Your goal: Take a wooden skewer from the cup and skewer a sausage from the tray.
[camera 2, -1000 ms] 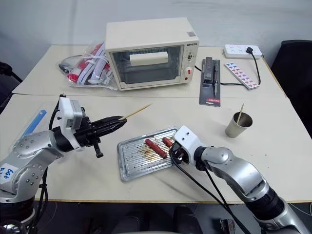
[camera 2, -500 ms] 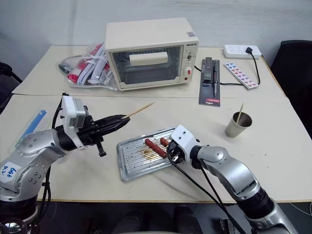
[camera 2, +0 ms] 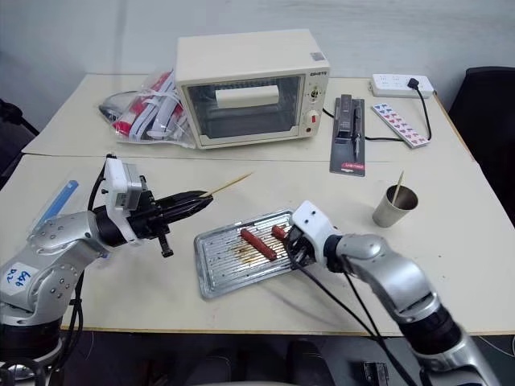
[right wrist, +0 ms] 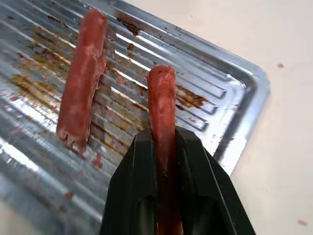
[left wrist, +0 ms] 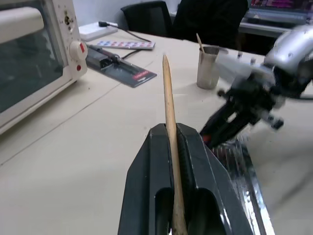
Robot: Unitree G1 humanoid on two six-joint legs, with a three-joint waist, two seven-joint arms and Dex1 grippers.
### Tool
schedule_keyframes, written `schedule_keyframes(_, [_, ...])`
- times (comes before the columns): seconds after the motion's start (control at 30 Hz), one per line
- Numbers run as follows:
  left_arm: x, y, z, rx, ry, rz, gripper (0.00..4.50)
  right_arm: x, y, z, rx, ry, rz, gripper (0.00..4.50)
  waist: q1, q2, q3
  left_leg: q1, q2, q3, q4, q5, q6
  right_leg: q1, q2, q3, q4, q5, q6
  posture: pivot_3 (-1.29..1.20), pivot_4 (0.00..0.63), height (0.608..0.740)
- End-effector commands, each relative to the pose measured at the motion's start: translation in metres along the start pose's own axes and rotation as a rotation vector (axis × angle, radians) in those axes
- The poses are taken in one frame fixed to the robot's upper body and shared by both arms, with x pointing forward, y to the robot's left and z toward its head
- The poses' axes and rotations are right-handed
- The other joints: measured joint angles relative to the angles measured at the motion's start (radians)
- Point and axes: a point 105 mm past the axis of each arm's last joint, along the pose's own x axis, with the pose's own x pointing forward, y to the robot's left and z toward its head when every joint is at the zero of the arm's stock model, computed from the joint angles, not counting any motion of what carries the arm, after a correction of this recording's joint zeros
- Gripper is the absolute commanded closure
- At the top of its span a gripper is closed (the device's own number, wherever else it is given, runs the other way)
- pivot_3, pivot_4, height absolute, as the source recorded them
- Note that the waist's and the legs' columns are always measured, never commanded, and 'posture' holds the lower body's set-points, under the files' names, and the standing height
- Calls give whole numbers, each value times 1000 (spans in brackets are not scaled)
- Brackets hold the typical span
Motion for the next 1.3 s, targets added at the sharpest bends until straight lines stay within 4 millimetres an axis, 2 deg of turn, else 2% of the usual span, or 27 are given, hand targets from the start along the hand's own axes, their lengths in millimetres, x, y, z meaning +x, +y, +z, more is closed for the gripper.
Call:
schedule_keyframes(0.03, [-5,-2,3,55,36,-90,4500,-32,10,28,-70,-38,182,4279,0,0,0,0,0,0,-1,0,0,0,0,0,-1,0,0,0,150,740])
schedule_keyframes(0.23, [-12,-17,0,71,128,-310,4500,-71,18,45,-113,8,400,4279,0,0,0,0,0,0,-4,0,0,0,0,0,-4,0,0,0,150,740])
schedule_keyframes(0.33, [-13,-27,1,73,155,-412,4500,-81,23,50,-132,18,462,4279,0,0,1,0,0,0,-7,0,0,0,-1,0,-6,0,0,0,150,740])
schedule_keyframes(0.6, [-6,-34,13,90,137,-507,4500,-85,29,55,-119,18,496,4279,1,0,1,0,0,0,-10,0,0,0,-1,0,-8,0,0,0,150,740])
schedule_keyframes(0.87, [-4,-36,16,112,139,-547,4500,-82,34,62,-107,-6,500,4279,0,0,1,0,0,0,-9,0,0,-1,-1,0,-7,0,0,0,150,740])
schedule_keyframes(1.3, [3,-34,18,146,121,-526,4500,-84,44,69,-123,-27,526,4279,1,0,1,0,0,0,-9,0,0,-1,-1,0,-7,0,0,0,150,740])
